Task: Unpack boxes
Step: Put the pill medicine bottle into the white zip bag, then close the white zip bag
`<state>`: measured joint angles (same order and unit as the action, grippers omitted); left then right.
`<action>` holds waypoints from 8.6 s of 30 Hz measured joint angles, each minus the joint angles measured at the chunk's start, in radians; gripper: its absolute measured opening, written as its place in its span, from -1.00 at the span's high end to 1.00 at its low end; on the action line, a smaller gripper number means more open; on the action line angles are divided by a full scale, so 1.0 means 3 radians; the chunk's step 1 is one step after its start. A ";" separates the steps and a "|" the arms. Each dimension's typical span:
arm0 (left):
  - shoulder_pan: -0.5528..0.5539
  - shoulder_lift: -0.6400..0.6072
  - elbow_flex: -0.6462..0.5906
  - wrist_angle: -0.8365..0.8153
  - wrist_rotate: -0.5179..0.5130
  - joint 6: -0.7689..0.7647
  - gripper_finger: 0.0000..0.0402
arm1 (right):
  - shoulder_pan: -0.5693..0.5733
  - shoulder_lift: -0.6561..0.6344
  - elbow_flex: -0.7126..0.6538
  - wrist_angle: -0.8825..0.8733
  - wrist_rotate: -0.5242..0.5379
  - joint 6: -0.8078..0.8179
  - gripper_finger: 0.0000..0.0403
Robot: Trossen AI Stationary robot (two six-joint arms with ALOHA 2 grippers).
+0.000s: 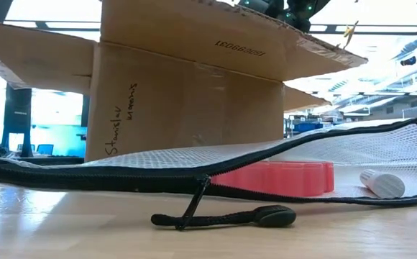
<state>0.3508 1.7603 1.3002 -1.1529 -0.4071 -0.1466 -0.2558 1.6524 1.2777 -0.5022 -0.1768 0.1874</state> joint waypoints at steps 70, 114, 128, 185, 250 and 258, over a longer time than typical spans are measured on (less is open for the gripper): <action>-0.0419 -0.0715 0.1504 0.1212 0.0896 -0.0288 0.19 | 0.0207 -0.1157 0.0543 -0.1197 -0.0093 0.0311 -0.26; -0.1964 -0.0753 0.1502 0.3180 -0.0022 -0.0656 -0.21 | 0.1532 -0.1364 0.0212 0.1545 0.0275 0.0569 0.31; -0.2197 -0.0890 0.1471 0.1278 -0.0209 -0.1777 -0.23 | 0.2887 -0.1257 0.0195 -0.1247 0.0335 0.1800 0.31; -0.2270 -0.0885 0.1424 0.1253 0.0140 -0.1293 -0.24 | 0.3813 0.0359 -0.0532 -0.0572 0.0605 0.4283 0.20; -0.3365 0.0144 0.1423 0.1469 0.0027 -0.1620 -0.21 | 0.3634 0.0317 -0.0522 0.0825 0.1551 0.2894 0.87; -0.3648 0.0784 0.1424 0.1706 0.0139 -0.1551 -0.07 | 0.3724 0.0317 -0.0522 0.0896 0.1566 0.3012 0.86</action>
<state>-0.7437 1.9956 1.7275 -0.6413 -0.3655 -0.6119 0.8616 1.7473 1.1210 -0.2335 0.2930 1.0910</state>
